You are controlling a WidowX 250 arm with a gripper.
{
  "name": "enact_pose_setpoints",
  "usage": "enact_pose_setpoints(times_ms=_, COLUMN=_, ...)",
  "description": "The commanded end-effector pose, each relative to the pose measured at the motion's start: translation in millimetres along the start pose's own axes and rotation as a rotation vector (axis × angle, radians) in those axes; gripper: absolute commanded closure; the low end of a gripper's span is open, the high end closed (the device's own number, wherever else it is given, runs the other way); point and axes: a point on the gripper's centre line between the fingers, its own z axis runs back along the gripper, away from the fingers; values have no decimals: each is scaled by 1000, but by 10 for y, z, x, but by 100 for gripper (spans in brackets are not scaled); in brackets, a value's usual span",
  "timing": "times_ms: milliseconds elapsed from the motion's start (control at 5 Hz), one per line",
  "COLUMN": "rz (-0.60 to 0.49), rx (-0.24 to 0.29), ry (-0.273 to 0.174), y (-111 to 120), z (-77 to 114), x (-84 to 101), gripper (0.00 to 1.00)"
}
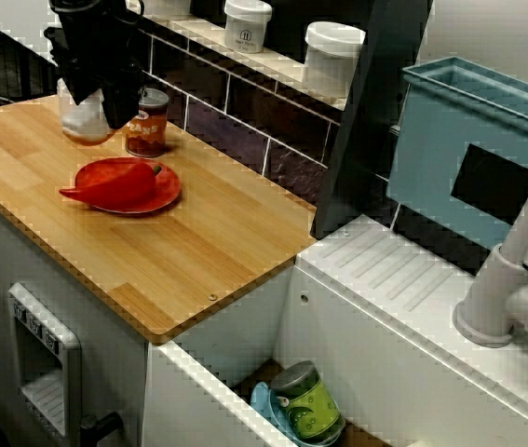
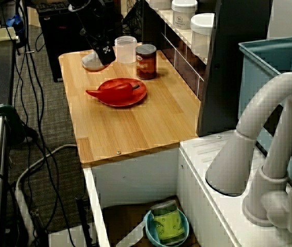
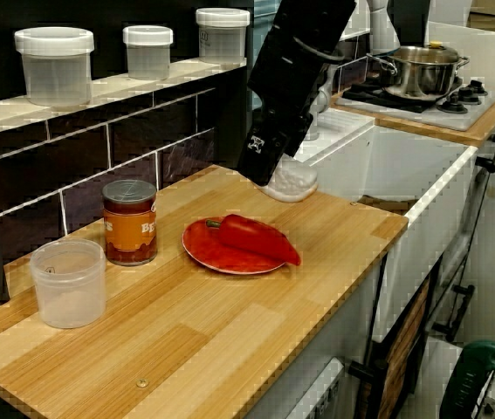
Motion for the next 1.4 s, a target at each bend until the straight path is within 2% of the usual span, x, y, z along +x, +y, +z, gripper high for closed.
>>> enact_pose_setpoints(times_ms=0, rz=-10, rx=45, ry=-83, y=111, z=-62, x=21, gripper=100)
enact_pose_setpoints(times_ms=600, rz=-31, rx=86, ry=-113, y=127, z=-167, x=-23, gripper=100)
enact_pose_setpoints(times_ms=1200, rz=-24, rx=110, ry=-114, y=210, z=-242, x=56, gripper=100)
